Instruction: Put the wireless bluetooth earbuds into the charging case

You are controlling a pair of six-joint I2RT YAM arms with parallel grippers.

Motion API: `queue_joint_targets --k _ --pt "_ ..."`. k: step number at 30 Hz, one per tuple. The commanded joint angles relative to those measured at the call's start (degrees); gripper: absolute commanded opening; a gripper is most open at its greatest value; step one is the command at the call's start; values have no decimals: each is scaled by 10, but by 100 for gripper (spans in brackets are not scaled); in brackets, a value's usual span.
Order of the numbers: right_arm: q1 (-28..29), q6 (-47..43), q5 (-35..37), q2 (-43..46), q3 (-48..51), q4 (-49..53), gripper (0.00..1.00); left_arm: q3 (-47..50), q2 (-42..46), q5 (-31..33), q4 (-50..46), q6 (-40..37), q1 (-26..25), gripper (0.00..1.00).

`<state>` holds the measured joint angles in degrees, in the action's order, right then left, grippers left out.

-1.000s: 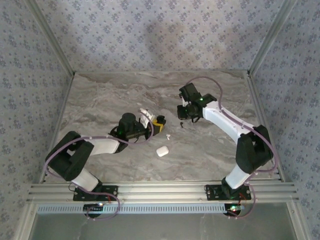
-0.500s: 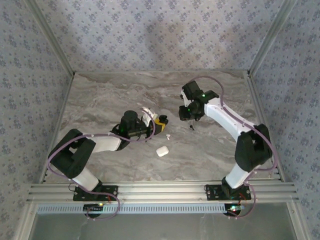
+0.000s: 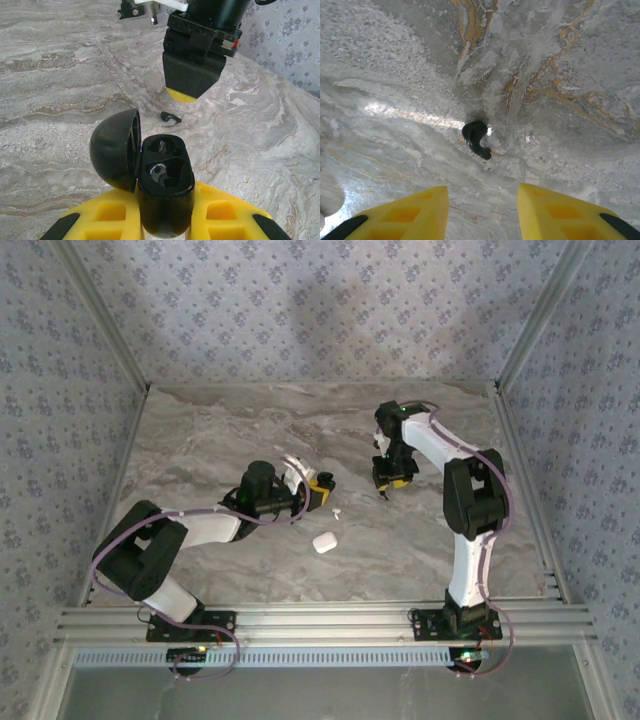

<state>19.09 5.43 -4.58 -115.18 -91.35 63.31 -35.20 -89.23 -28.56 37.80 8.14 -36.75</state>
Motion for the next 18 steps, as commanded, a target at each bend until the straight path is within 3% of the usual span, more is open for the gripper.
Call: queue_joint_targets --k 1,18 --pt "-4 -23 -20 -25 -30 26 43 -13 19 8 -10 -16 2 18" --pt "-5 -37 -26 -95 -59 16 40 -16 20 12 -19 -17 1 18"
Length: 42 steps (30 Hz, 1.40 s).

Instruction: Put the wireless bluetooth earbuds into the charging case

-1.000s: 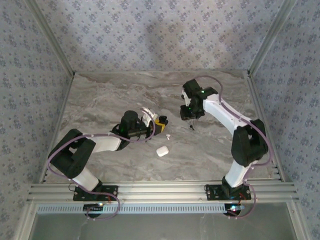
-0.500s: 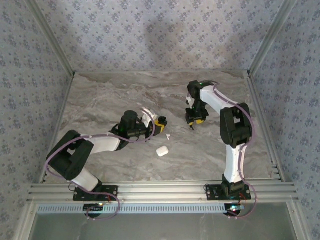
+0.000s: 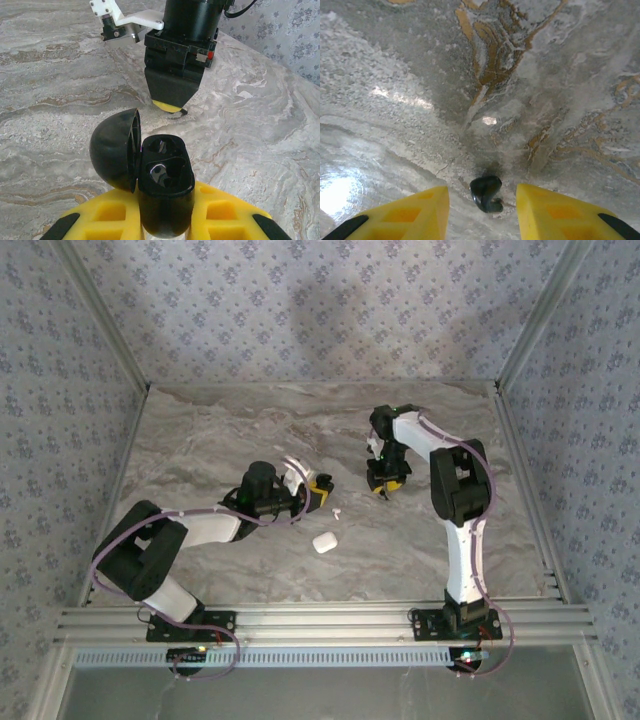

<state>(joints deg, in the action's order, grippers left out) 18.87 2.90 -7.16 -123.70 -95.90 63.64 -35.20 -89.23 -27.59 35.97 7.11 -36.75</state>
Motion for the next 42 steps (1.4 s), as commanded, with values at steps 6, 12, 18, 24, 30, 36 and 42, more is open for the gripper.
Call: queue_joint_targets --k 6,12,18,24,30,36,42 --pt "1 -3 8 -15 -7 9 38 -14 24 4 -3 -7 1 18" --pt "2 8 17 -18 -2 6 34 -14 26 5 -6 -8 2 18" --pt "6 13 26 -18 4 7 34 -14 26 5 -7 -7 3 18" --pt "9 20 29 -21 11 2 34 -14 28 5 -7 -7 2 18" --pt "12 25 27 -24 17 -7 31 -13 28 6 -9 -10 2 18" --pt "12 30 23 -26 21 -16 28 -13 29 7 -9 -10 2 18" --pt "12 38 26 -23 32 -29 26 -14 28 8 -13 -12 2 18"
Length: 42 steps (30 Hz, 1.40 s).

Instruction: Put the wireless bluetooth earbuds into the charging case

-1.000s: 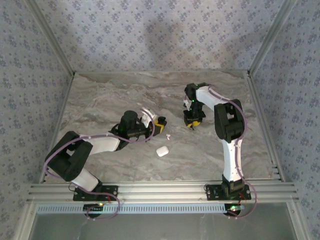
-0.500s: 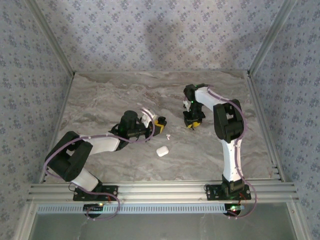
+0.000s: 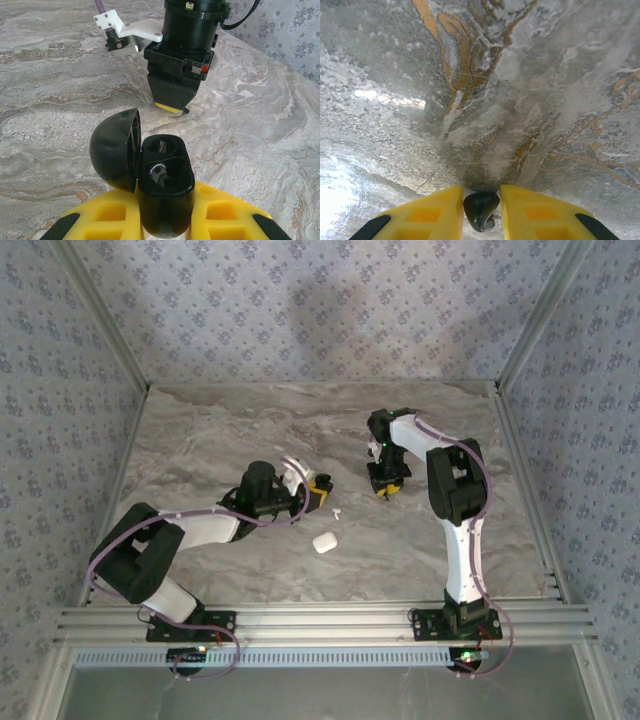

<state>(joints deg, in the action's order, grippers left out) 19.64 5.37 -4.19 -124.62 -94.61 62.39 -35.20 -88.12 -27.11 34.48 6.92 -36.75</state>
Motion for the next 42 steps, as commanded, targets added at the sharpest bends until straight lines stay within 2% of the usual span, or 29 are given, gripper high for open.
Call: queue_joint_targets --k 1,13,29,42 --pt "4 16 -5 -12 21 -19 25 -14 17 3 2 -10 2 18" --pt "-1 59 -4 64 90 -97 23 -19 5 7 2 -20 1 17" --pt "8 206 -20 340 316 -359 23 -73 -52 13 15 -46 -34 16" --pt "51 257 0 515 397 -455 23 -121 -86 21 38 -54 -62 16"
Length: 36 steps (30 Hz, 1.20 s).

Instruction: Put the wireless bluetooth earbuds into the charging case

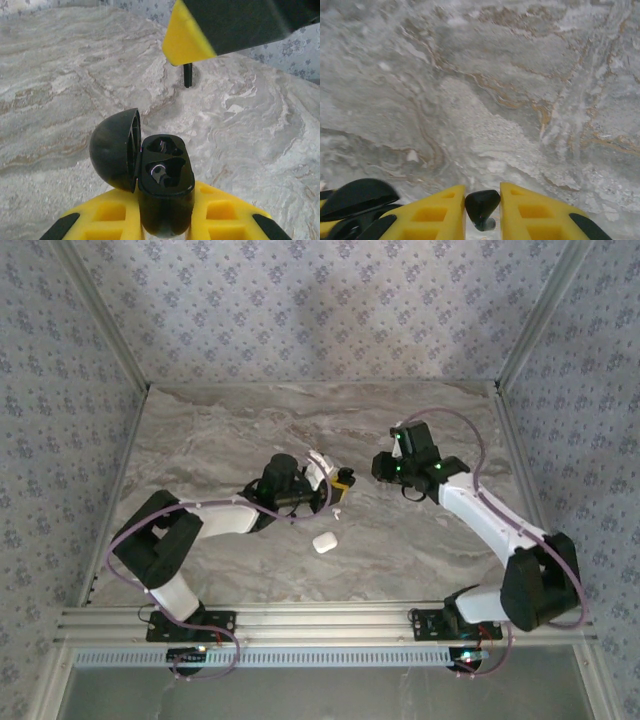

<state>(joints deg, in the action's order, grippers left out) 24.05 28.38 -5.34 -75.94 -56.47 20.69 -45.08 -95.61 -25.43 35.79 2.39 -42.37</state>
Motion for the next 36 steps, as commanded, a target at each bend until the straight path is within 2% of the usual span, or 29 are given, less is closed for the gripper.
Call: queue_joint_targets --k 1,13,36 --pt "10 32 15 38 22 -49 23 -25 -14 4 27 -7 -8 16" --pt "31 72 24 90 74 -138 23 -35 -33 12 71 34 -13 16" --pt "52 99 6 53 66 -191 23 -38 -34 17 101 41 -17 16"
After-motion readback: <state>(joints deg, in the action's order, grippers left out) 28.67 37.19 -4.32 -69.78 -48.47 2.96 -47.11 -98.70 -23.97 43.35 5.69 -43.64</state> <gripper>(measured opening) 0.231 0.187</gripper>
